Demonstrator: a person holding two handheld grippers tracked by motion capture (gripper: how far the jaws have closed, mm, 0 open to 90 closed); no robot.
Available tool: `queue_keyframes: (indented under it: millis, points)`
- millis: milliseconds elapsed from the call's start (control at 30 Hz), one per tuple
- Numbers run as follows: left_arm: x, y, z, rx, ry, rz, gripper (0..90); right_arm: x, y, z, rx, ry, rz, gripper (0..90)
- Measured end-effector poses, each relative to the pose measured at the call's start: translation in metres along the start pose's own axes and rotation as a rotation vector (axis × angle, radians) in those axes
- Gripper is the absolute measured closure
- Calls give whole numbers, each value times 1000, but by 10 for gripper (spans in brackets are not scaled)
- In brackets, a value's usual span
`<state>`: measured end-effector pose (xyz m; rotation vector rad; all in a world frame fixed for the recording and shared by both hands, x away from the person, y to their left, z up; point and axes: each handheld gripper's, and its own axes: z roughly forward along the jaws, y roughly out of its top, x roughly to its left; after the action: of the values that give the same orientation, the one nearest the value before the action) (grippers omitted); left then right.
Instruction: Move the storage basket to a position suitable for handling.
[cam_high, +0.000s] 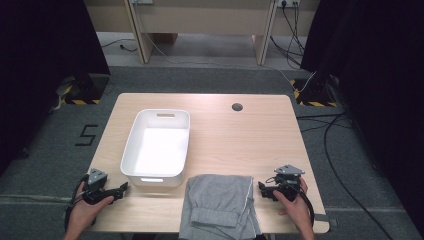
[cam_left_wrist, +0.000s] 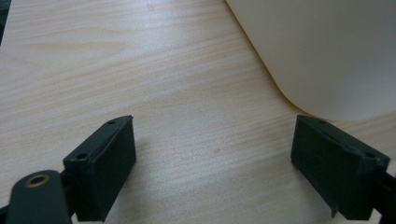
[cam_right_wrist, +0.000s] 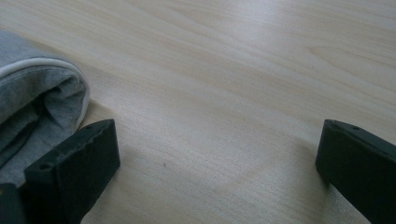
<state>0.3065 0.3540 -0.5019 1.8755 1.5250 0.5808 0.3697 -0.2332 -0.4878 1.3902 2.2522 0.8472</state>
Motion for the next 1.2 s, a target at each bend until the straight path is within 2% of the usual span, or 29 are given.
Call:
queue_keyframes:
  millis: [200, 233, 267, 300, 367, 400, 433, 467, 533, 633, 900, 1000, 1200]
  points:
    - [0, 0, 0, -1, -3, 0, 134, 0, 0, 0, 0, 2, 0, 6]
    - [0, -2, -2, -2, -36, 15, 134, -1, 0, 1, -1, 2, -6, 6]
    - [0, -2, -2, -2, -36, 15, 135, -1, 0, 1, -1, 2, -6, 6]
    - [0, -3, -4, -8, -58, 6, 135, -1, 0, 1, -1, 2, -6, 6]
    - [-2, -4, -7, -4, -91, -19, 140, -1, 0, 1, -1, 2, -6, 6]
    - [-5, -5, -11, -2, -128, -35, 146, -1, 0, 1, -1, 3, -6, 6]
    - [-5, -5, -11, -2, -128, -35, 147, -1, 0, 1, -1, 3, -6, 6]
    - [-5, -5, -16, -12, -183, -78, 147, -1, 0, 1, -1, 3, -6, 6]
    - [-6, -6, -19, -16, -179, -86, 147, -1, 0, 1, -1, 3, -6, 6]
    - [-11, -8, -24, -24, -156, -65, 147, -1, 0, 1, -1, 4, -6, 6]
    - [-29, -4, -35, -50, -181, -53, 146, -1, 0, 1, -1, 4, -7, 6]
    - [-41, 1, -41, -81, -195, -35, 146, -1, 0, 1, -1, 4, -7, 6]
    - [-54, 9, -42, -115, -207, -28, 146, -1, 0, 1, -1, 4, -7, 6]
